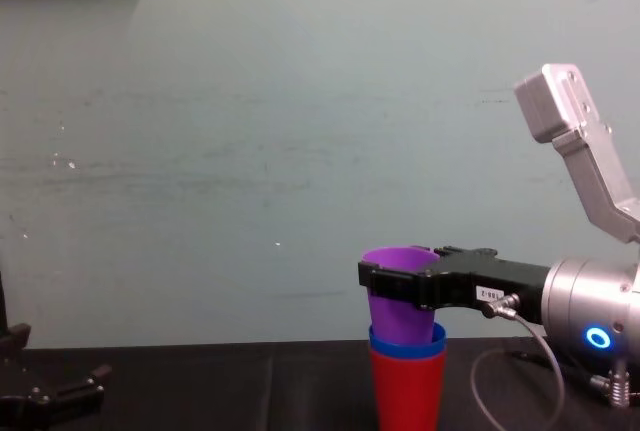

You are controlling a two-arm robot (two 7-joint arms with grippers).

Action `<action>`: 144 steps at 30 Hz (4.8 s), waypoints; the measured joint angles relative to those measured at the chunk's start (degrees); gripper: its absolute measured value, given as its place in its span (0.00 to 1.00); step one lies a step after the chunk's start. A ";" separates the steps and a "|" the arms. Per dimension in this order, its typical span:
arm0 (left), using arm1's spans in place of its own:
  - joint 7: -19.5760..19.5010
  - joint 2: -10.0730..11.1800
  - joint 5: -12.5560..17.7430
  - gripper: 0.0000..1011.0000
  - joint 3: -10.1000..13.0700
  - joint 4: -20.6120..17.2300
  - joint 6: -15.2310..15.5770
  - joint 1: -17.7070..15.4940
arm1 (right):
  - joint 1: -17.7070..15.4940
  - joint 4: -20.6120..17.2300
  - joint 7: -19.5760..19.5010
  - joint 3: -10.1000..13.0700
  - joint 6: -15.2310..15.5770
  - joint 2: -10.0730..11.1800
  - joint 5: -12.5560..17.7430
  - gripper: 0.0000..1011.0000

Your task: Stack the three plastic cups sequentially using one hand.

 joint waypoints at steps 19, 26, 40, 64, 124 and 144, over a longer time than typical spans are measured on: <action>0.00 0.00 0.00 0.99 0.00 0.00 0.00 0.00 | -0.60 2.00 0.48 0.13 -2.24 0.11 0.01 0.73; 0.00 0.00 0.00 0.99 0.00 0.00 0.00 0.00 | -0.21 3.84 0.95 0.13 -3.24 -0.26 -0.08 0.73; 0.00 0.00 0.00 0.99 0.00 0.00 0.00 0.00 | 0.10 5.36 0.64 0.10 -3.99 -0.93 -1.07 0.73; 0.00 0.00 0.00 0.99 0.00 0.00 0.00 0.00 | -0.21 4.61 0.27 0.10 -3.71 -0.80 -1.18 0.99; 0.00 0.00 0.00 0.99 0.00 0.00 0.00 0.00 | -21.93 -14.02 -3.52 7.66 -5.25 8.08 -0.53 0.99; 0.00 0.00 0.00 0.99 0.00 0.00 0.00 0.00 | -21.92 -14.30 -3.63 7.58 -4.97 8.14 -0.60 0.99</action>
